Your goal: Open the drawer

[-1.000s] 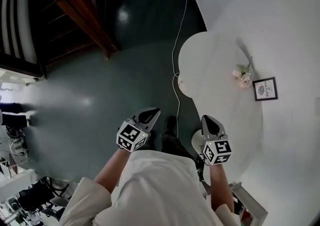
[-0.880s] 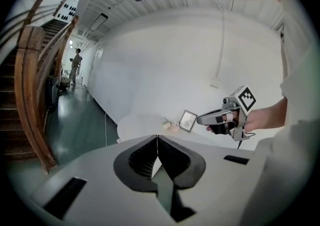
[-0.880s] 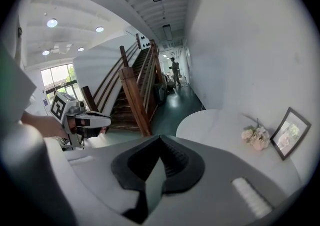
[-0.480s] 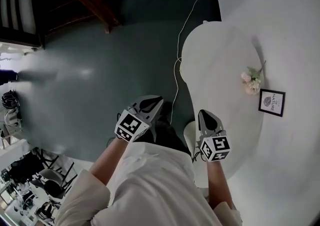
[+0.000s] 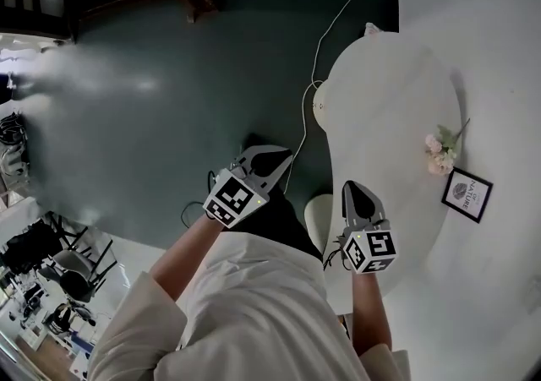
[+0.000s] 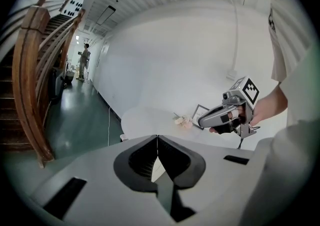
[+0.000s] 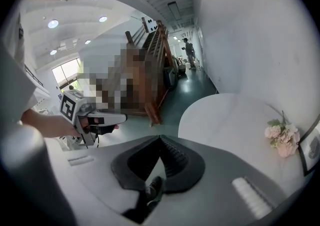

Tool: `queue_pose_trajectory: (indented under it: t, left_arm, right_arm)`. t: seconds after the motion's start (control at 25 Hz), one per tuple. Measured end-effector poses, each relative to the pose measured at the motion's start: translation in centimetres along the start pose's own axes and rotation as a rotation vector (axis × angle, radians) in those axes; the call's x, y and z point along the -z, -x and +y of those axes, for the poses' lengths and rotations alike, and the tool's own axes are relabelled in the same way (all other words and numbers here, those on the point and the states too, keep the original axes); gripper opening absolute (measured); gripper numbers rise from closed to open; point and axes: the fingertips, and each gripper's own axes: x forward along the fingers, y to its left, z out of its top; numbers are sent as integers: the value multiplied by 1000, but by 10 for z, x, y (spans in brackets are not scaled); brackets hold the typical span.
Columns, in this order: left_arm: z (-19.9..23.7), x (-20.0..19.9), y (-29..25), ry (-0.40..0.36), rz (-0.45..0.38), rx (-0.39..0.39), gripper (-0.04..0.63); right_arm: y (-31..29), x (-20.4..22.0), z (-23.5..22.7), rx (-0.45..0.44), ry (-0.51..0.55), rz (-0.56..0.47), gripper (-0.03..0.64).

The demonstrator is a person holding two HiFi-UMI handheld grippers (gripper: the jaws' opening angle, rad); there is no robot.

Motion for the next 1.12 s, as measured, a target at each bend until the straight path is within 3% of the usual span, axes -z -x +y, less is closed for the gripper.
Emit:
queue_pose_trajectory:
  t: [1.12]
  left_arm:
    - [109,96,-161,24,-12,292,9]
  right_arm:
    - [-167,59,3,-21,-83,198,11]
